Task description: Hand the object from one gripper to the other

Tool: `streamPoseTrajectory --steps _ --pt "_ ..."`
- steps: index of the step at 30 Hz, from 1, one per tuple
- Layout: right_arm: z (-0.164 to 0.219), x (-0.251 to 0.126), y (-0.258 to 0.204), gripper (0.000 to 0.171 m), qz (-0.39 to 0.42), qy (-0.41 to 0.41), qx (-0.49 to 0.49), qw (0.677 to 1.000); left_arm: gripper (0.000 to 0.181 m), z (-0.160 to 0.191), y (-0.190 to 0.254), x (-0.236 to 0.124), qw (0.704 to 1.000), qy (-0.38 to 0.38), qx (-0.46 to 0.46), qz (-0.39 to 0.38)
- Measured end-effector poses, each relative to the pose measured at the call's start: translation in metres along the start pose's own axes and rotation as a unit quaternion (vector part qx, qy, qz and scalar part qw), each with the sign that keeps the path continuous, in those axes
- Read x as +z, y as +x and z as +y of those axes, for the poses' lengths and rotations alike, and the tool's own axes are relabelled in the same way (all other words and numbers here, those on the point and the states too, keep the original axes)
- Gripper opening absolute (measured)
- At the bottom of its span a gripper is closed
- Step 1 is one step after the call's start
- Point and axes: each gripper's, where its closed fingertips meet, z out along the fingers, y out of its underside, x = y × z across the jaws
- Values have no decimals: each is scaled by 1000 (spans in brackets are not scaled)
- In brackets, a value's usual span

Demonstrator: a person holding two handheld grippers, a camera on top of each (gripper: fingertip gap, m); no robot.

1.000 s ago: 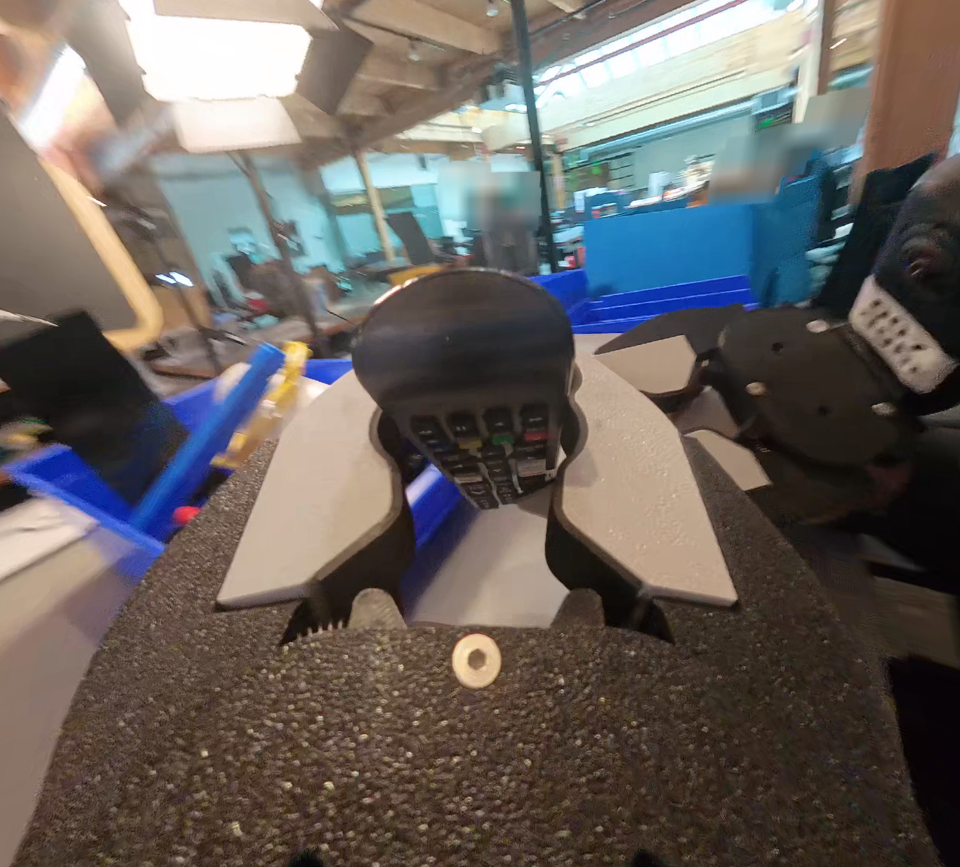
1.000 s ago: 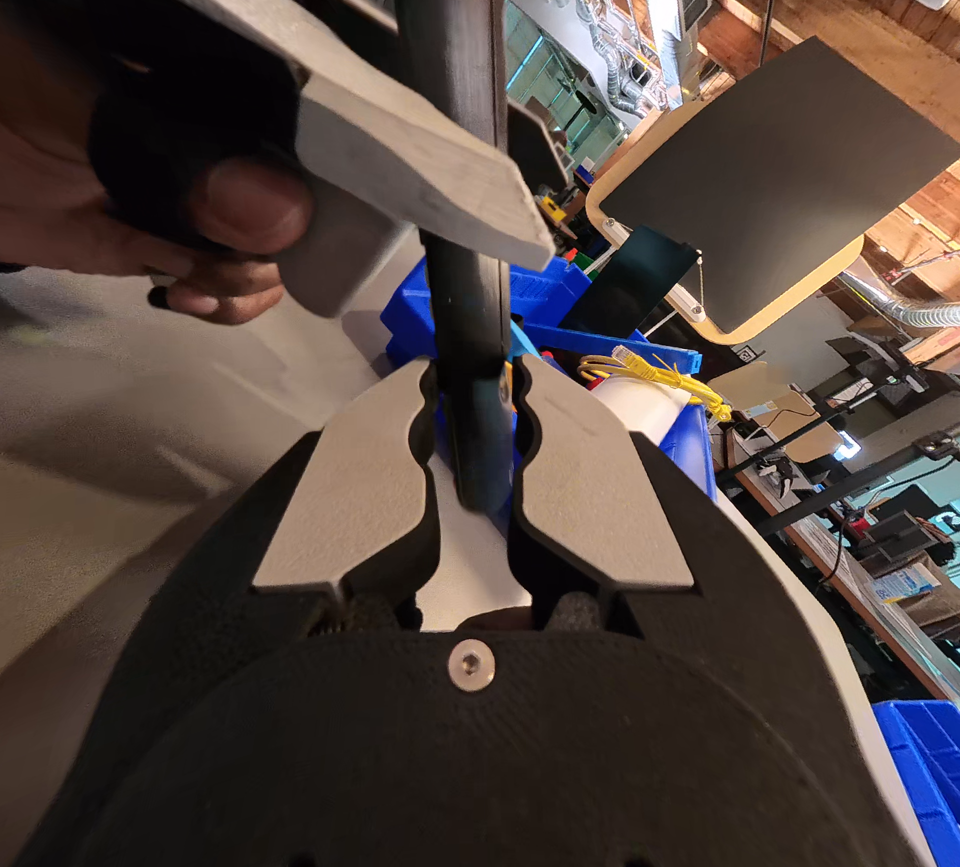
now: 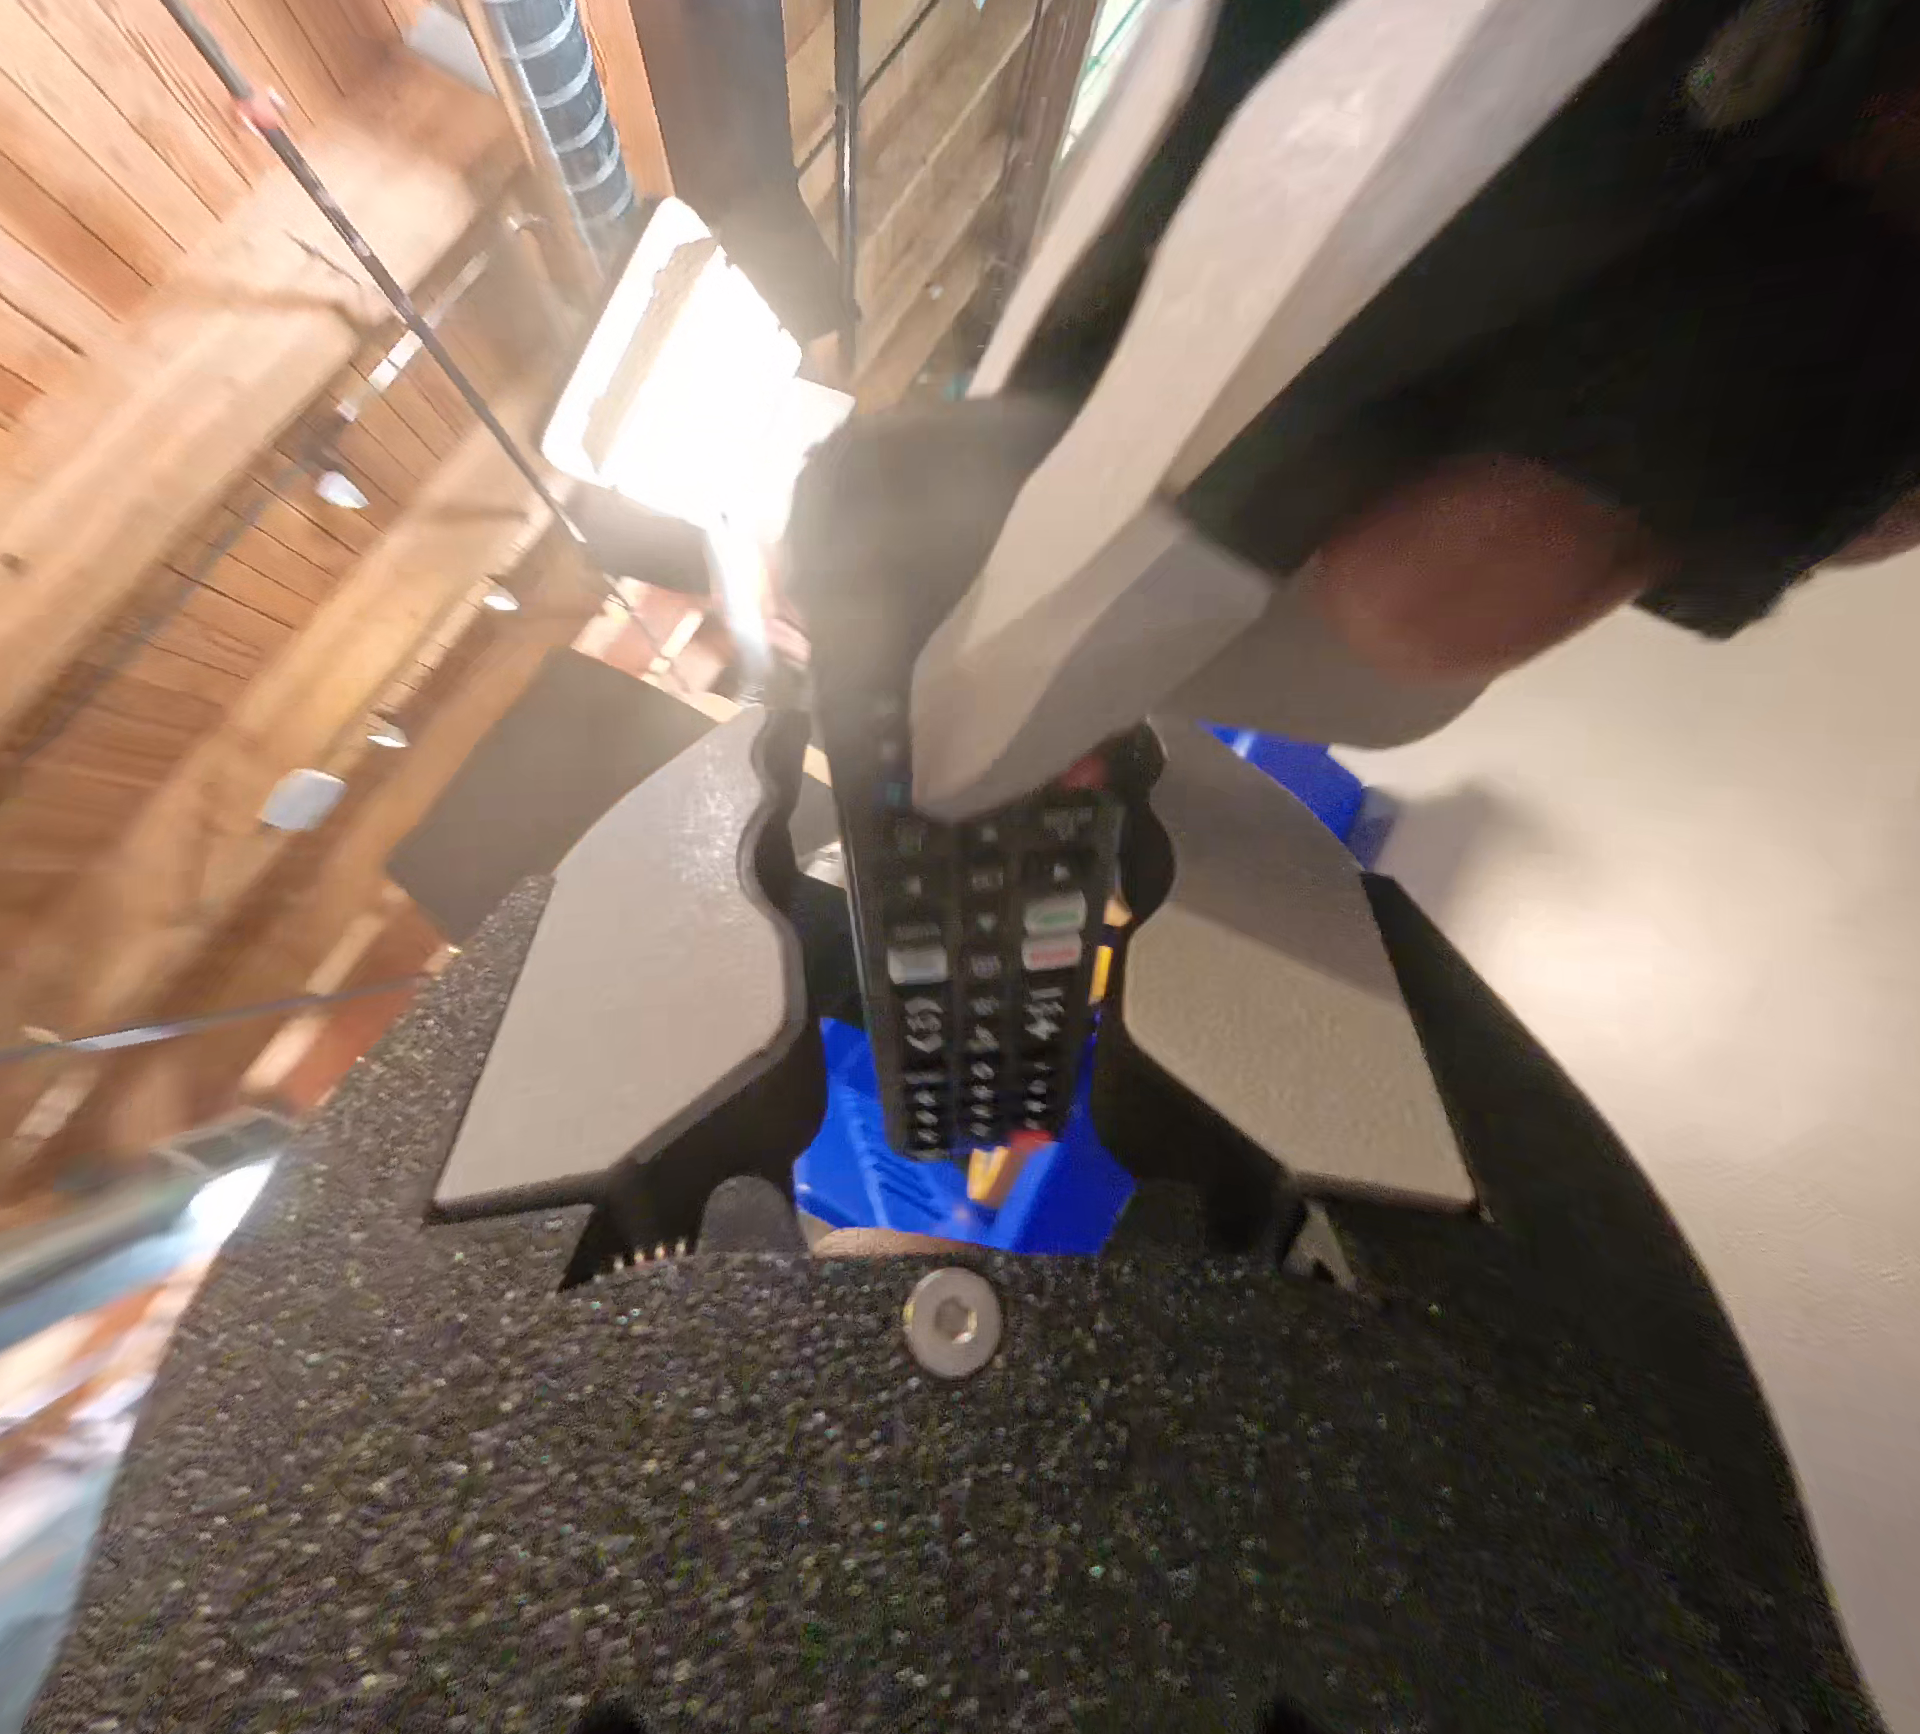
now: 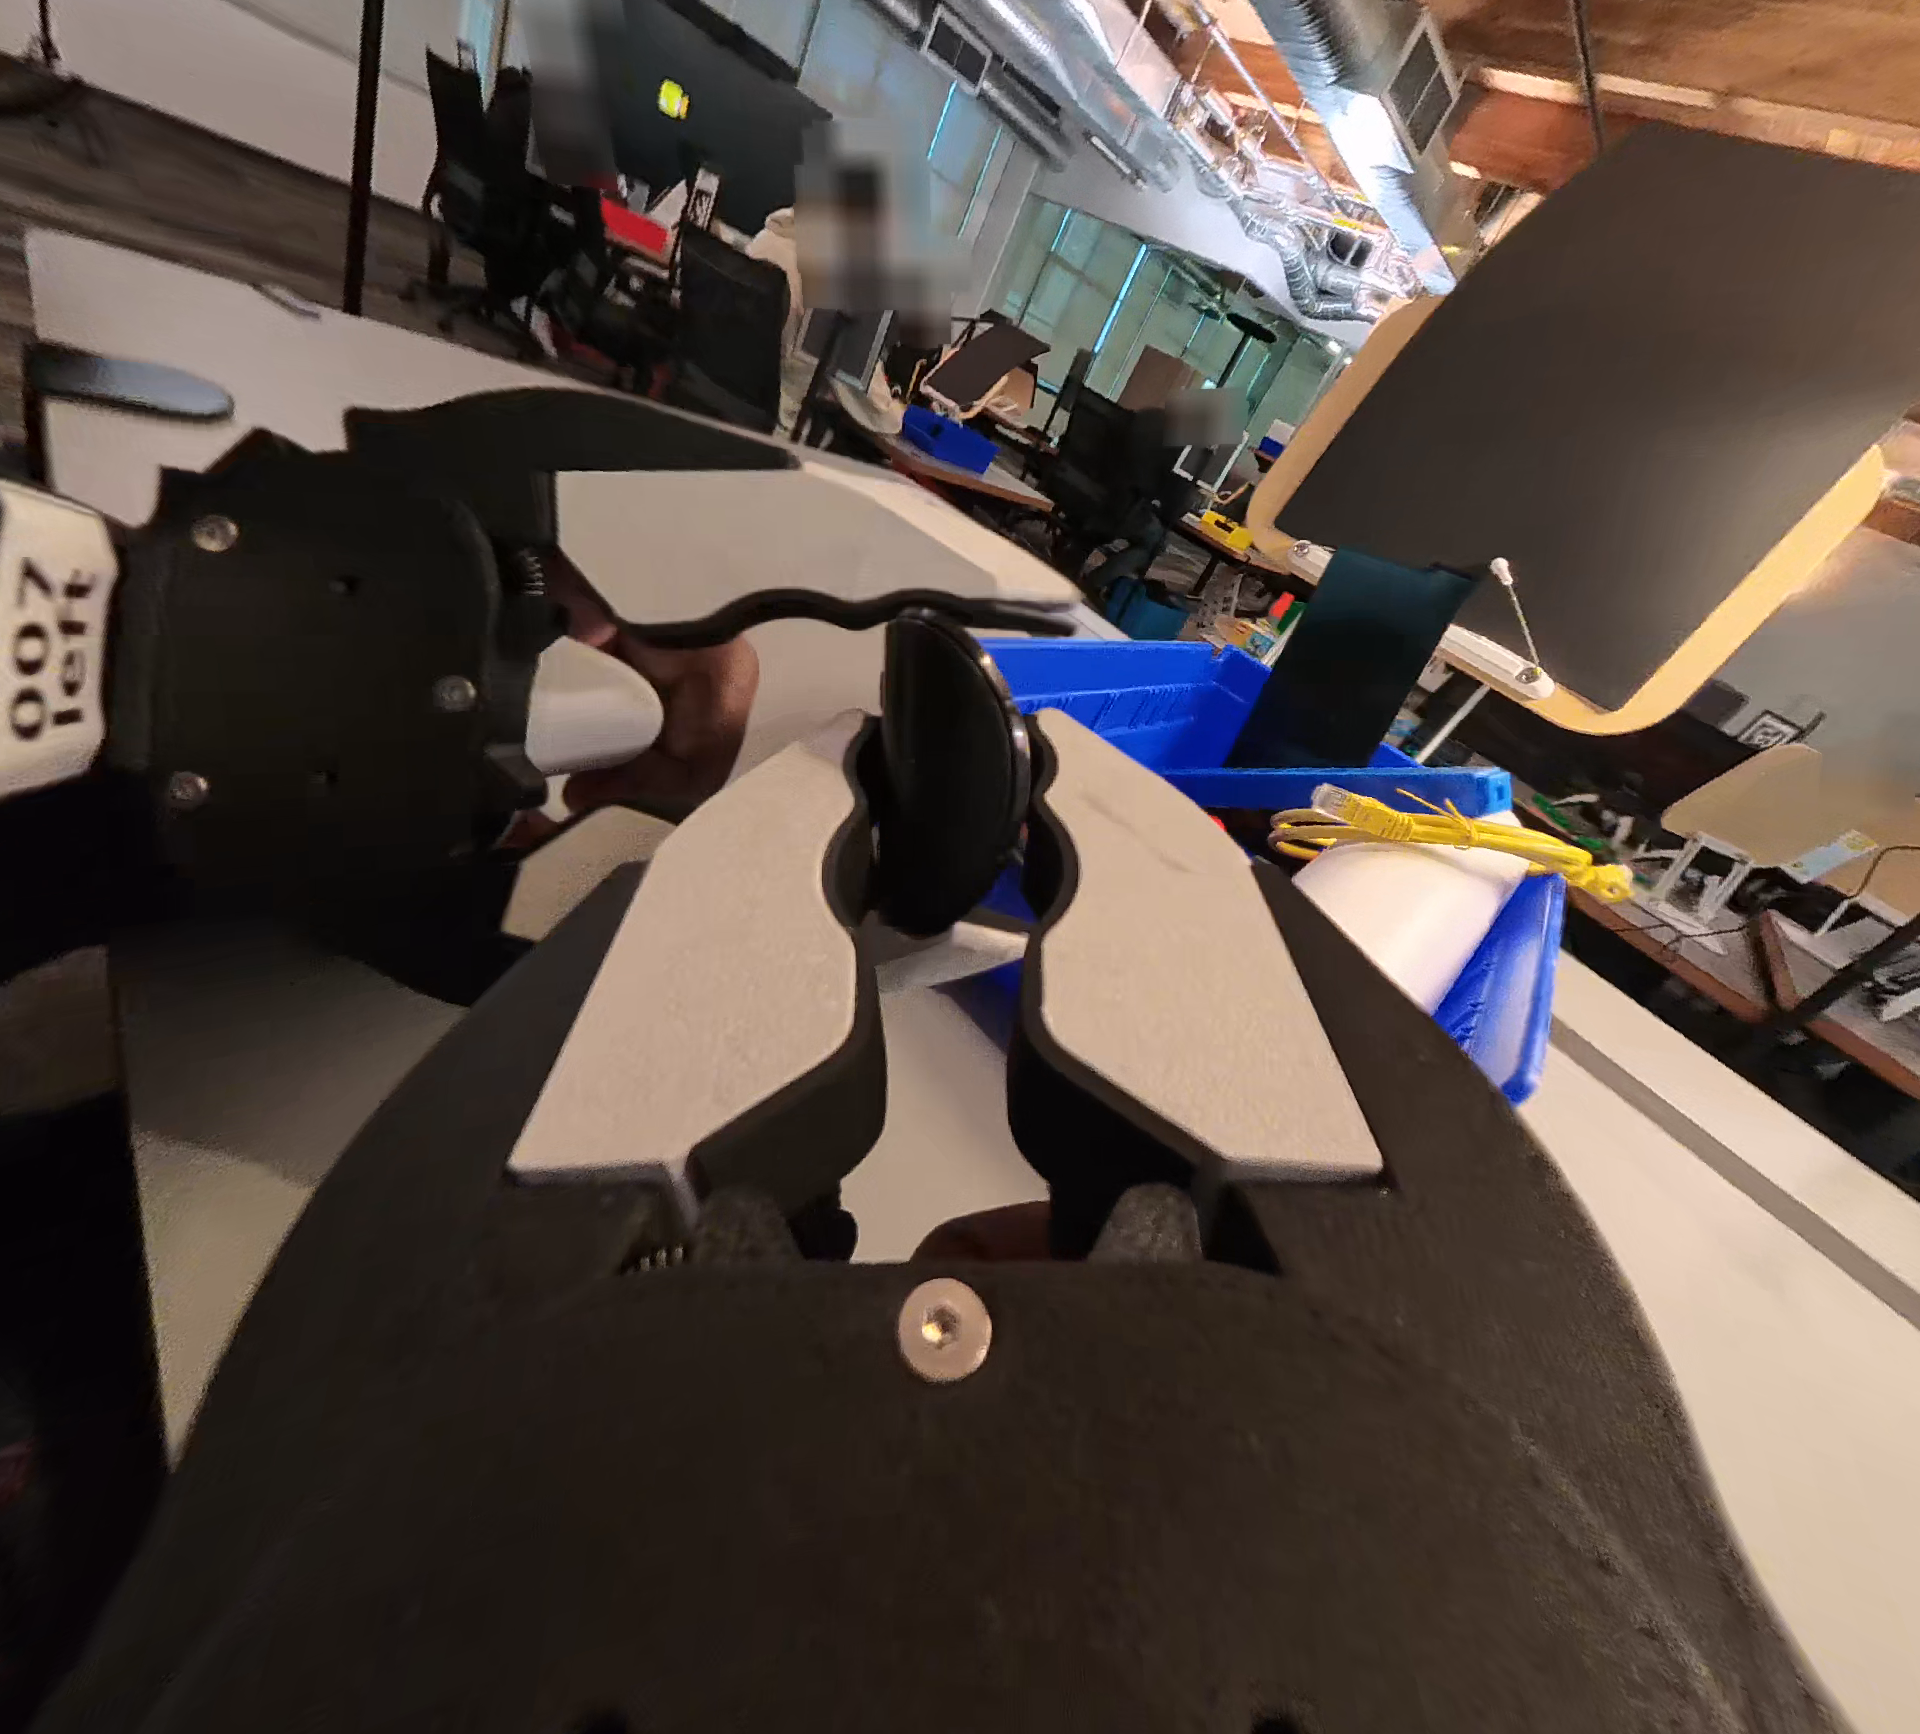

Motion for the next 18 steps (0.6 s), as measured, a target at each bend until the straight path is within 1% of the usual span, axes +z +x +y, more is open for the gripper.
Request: streamPoseTrajectory --steps 2,4,5,7,9,10,12,13,14,15,16,18 --pt "-4 -5 14 24 9 24 41 999 65 4 -4 1 997 -5 -72 15" --pt "-7 -12 32 24 28 49 89 994 65 3 -12 0 988 8 -151 23" --pt "-8 -17 42 24 37 62 114 991 63 1 -15 -1 979 19 -199 31" --pt "-11 -25 60 24 42 98 176 979 64 -1 -21 -2 950 39 -307 52" --pt "-17 -34 70 24 19 147 245 958 67 2 -28 -2 906 48 -415 72" --pt "-20 -38 73 24 2 176 282 943 69 5 -30 -1 876 52 -472 82" --pt "-28 -46 77 24 -33 232 350 907 73 9 -35 0 798 72 -589 106" --pt "-28 -47 79 24 -38 247 374 893 75 10 -40 -1 757 90 -637 114" --pt "-27 -47 80 24 -44 255 391 883 76 10 -44 -2 722 108 -673 120" --pt "-27 -47 80 24 -52 260 405 875 75 11 -48 -3 695 122 -697 129" --pt "-27 -47 80 24 -56 268 417 867 75 12 -51 -4 675 132 -714 133" --pt "-29 -49 82 24 -57 286 430 854 76 19 -55 -4 648 136 -739 124"
